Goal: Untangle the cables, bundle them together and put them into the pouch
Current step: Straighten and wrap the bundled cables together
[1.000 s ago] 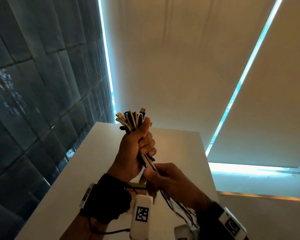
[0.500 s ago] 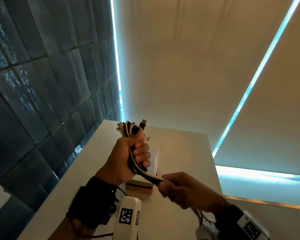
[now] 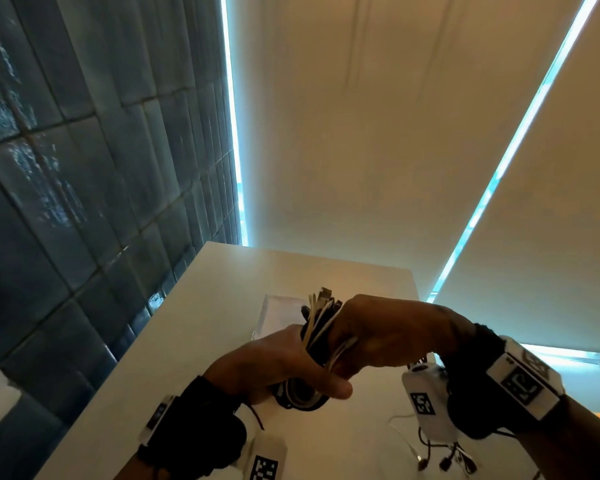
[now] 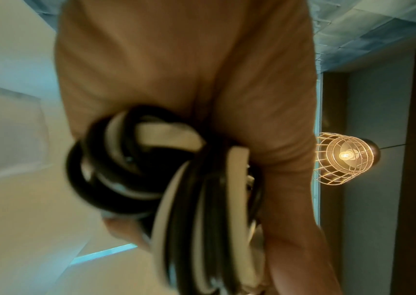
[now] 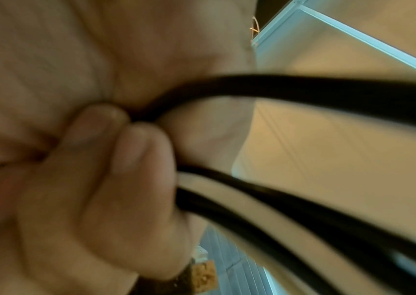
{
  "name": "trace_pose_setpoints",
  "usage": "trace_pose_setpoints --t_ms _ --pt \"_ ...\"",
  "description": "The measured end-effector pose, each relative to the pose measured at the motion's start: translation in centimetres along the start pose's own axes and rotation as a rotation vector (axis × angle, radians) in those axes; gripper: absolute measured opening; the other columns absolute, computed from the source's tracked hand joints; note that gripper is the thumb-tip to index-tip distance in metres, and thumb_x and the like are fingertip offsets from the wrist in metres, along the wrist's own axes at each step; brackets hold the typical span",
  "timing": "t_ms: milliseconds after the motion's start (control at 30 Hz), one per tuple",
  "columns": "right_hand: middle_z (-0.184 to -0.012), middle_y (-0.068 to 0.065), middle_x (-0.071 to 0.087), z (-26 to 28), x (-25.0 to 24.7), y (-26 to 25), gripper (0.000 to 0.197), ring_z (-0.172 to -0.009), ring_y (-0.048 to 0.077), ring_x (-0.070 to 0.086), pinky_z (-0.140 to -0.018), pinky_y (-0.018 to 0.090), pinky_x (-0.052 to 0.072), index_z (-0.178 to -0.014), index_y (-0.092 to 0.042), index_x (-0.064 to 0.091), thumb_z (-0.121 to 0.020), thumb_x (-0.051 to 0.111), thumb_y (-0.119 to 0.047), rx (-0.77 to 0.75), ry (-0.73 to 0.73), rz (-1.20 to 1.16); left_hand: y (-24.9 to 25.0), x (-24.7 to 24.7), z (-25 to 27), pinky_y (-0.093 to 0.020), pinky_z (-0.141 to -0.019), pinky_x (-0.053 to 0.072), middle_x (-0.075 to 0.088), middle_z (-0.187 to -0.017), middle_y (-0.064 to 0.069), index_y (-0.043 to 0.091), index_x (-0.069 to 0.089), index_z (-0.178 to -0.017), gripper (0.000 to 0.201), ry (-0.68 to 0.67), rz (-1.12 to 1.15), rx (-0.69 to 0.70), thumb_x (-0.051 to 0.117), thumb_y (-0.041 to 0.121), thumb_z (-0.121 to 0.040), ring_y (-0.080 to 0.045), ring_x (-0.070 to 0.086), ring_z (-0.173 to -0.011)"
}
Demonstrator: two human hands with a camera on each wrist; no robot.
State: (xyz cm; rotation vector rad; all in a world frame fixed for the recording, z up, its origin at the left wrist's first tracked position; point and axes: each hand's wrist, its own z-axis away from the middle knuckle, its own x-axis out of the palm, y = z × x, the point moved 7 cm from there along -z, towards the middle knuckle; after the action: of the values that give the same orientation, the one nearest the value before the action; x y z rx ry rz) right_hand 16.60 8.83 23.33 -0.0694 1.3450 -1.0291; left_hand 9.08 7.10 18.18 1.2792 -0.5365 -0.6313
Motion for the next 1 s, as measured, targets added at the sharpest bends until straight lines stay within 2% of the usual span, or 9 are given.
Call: trace_pose_setpoints --t_ms 167,267,367,467,600,767,833,900,1000 --pt "-0.097 -0.001 0.075 -0.3 -0.2 0.6 0.028 -0.084 0.011 0.069 -0.083 0.033 0.057 -0.107 -0.017 0.072 -0.081 0.076 -0.023 0.057 0.035 -0.031 -0.2 -0.2 0.4 -0.031 -0.084 0.048 0.063 -0.087 -0.001 0.002 0.062 -0.106 0.036 -0.004 -0.068 -0.091 0.074 0.001 -0.072 -0.015 0.059 -0.088" --pt "-0.081 -0.002 0.073 0.6 -0.6 1.5 0.019 -0.065 0.017 0.065 -0.064 0.031 0.056 -0.098 -0.019 0.072 -0.08 0.076 -0.024 0.091 0.026 -0.077 0.0 -0.8 0.9 -0.031 -0.087 0.047 0.065 -0.088 -0.001 0.005 0.064 -0.099 0.026 -0.006 -0.116 -0.093 0.073 0.003 -0.075 -0.017 0.059 -0.09" --pt "-0.058 -0.001 0.057 2.6 -1.8 3.6 0.011 -0.05 0.015 0.049 -0.049 0.02 0.041 -0.077 -0.019 0.068 -0.082 0.074 -0.025 0.156 0.104 -0.211 -0.2 -1.3 1.3 -0.039 -0.088 0.044 0.06 -0.084 -0.008 -0.004 0.059 -0.103 0.034 0.02 0.006 -0.057 0.071 0.008 -0.073 -0.025 0.053 -0.085" --pt "-0.052 0.003 0.039 4.1 -1.6 5.6 0.021 -0.044 0.015 0.034 -0.044 0.022 0.034 -0.07 -0.012 0.063 -0.088 0.068 -0.022 0.1 0.181 -0.551 -0.3 -1.7 1.4 -0.042 -0.083 0.045 0.058 -0.071 -0.002 0.007 0.061 -0.088 0.025 0.057 0.207 0.038 0.073 0.014 -0.068 -0.019 0.054 -0.071" --pt "-0.058 0.004 0.023 4.7 0.0 7.6 0.029 -0.044 0.013 0.022 -0.045 0.021 0.029 -0.073 -0.011 0.057 -0.094 0.057 -0.03 0.044 0.261 -0.826 -0.7 -1.8 0.9 -0.054 -0.09 0.045 0.069 -0.091 -0.016 0.005 0.062 -0.092 0.03 0.098 0.351 0.108 0.076 0.027 -0.076 -0.032 0.065 -0.086" --pt "-0.058 0.003 0.022 6.0 3.1 10.1 0.046 -0.044 0.014 0.023 -0.048 0.025 0.036 -0.08 -0.007 0.058 -0.087 0.062 -0.051 0.075 0.34 -0.975 -0.8 -3.8 0.9 -0.028 -0.054 0.043 0.047 -0.056 0.0 0.012 0.055 -0.072 0.038 0.193 0.629 0.205 0.086 0.032 -0.064 -0.012 0.045 -0.047" --pt "-0.059 0.001 0.019 6.4 4.0 10.6 0.055 -0.047 0.012 0.015 -0.045 0.023 0.023 -0.087 -0.003 0.061 -0.084 0.063 -0.057 0.084 0.405 -1.101 -1.2 -4.6 1.0 -0.026 -0.048 0.037 0.036 -0.05 0.004 0.017 0.049 -0.065 0.043 0.273 0.6 0.198 0.085 0.042 -0.065 -0.009 0.036 -0.041" --pt "-0.06 -0.001 0.019 6.3 3.9 10.3 0.062 -0.047 0.01 0.015 -0.042 0.022 0.017 -0.097 0.001 0.064 -0.092 0.047 -0.058 0.083 0.515 -1.195 -1.7 -4.8 0.9 -0.025 -0.045 0.035 0.03 -0.048 0.004 0.019 0.045 -0.062 0.05 0.352 0.557 0.177 0.085 0.049 -0.061 -0.01 0.03 -0.039" --pt "-0.058 -0.002 0.021 5.6 2.7 8.1 0.053 -0.045 0.01 0.015 -0.04 0.021 0.014 -0.103 0.0 0.066 -0.096 0.039 -0.044 0.07 0.742 -1.191 -2.2 -4.5 0.4 -0.024 -0.044 0.036 0.029 -0.049 0.002 0.02 0.041 -0.061 0.06 0.446 0.494 0.156 0.087 0.058 -0.05 -0.011 0.028 -0.039"
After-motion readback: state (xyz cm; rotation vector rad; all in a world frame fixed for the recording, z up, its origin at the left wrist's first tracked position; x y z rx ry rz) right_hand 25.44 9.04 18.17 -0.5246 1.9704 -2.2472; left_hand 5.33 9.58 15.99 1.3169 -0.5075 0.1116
